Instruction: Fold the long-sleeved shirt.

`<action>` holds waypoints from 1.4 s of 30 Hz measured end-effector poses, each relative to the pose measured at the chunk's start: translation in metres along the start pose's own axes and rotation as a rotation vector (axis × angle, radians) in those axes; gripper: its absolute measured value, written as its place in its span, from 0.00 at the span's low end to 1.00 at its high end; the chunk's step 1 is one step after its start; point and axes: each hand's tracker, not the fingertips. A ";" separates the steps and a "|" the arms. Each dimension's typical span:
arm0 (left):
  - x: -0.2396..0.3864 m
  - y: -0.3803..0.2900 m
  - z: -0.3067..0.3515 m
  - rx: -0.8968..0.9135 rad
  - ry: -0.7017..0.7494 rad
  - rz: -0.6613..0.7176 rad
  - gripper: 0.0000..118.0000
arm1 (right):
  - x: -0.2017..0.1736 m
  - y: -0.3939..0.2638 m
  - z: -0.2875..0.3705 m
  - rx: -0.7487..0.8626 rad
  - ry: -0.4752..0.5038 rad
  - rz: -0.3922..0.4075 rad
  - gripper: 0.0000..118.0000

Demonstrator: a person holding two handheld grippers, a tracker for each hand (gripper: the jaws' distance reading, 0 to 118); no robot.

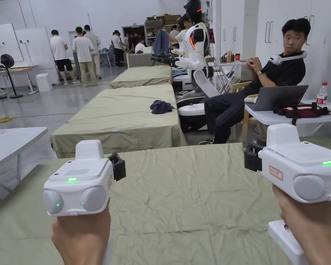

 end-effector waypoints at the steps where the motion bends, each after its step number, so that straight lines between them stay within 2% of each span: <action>1: 0.000 0.002 -0.005 -0.024 0.032 0.007 1.00 | 0.000 0.001 -0.002 -0.004 0.000 0.000 0.89; 2: -0.002 0.001 -0.007 -0.021 0.020 0.002 1.00 | 0.001 0.001 -0.004 -0.010 0.015 0.000 1.00; 4: -0.007 -0.001 -0.002 0.044 -0.034 0.008 1.00 | -0.001 0.004 -0.003 -0.007 0.015 -0.009 1.00; 6: -0.009 0.003 -0.004 0.018 -0.032 0.028 1.00 | -0.002 0.006 -0.004 0.005 -0.010 -0.007 1.00; 12: -0.013 0.003 -0.007 -0.005 -0.050 0.026 1.00 | -0.001 0.010 -0.006 0.035 0.003 -0.034 1.00; 29: -0.022 -0.003 -0.014 -0.037 -0.054 0.039 1.00 | -0.003 0.006 -0.013 0.023 0.001 0.008 1.00; 42: -0.024 -0.004 -0.015 -0.054 -0.059 0.049 1.00 | -0.003 0.006 -0.012 0.028 0.006 -0.005 1.00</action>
